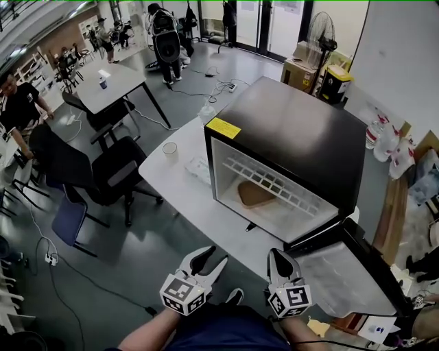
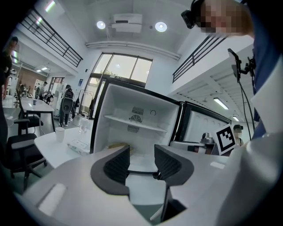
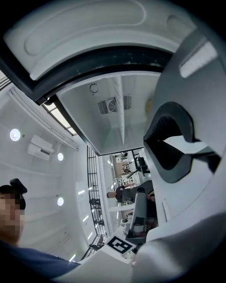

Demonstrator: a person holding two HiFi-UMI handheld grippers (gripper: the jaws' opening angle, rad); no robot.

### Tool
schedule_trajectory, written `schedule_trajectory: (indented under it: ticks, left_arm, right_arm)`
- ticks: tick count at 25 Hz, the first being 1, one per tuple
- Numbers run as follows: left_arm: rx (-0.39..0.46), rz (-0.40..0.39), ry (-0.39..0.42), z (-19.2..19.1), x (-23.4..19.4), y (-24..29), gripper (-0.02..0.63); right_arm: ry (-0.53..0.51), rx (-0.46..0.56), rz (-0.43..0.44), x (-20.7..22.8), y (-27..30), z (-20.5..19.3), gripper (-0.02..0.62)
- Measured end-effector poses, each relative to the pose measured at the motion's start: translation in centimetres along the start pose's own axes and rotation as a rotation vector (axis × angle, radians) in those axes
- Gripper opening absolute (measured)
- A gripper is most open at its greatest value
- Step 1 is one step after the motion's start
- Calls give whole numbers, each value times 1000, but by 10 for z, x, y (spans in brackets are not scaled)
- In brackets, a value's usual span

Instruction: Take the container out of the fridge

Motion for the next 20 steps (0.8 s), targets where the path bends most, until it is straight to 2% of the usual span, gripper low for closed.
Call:
schedule_trajectory:
  ticks: [4, 10, 16, 20]
  left_arm:
    - [-4, 14, -16, -3, -7, 13, 178]
    - [-7, -24, -39, -2, -23, 40, 178]
    - [-11, -81, -44, 7, -59, 77, 178]
    - [-42, -152, -62, 6, -83, 106, 178]
  right_arm:
    - [-17, -16, 14, 7, 12, 1, 6]
    - [-8, -52, -13, 13, 26, -8, 6]
    - [-2, -40, -97, 16, 52, -1, 6]
    - [4, -20, -173, 15, 69, 8, 6]
Point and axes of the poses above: the fingertips, and each gripper's own axes: y forward along the fingers, x to its right, z out of its top, the point moved 5 cm from there along -y, backward along the fingers, and after that the axes turned 11 degrees about y, right-handed, at the moved point
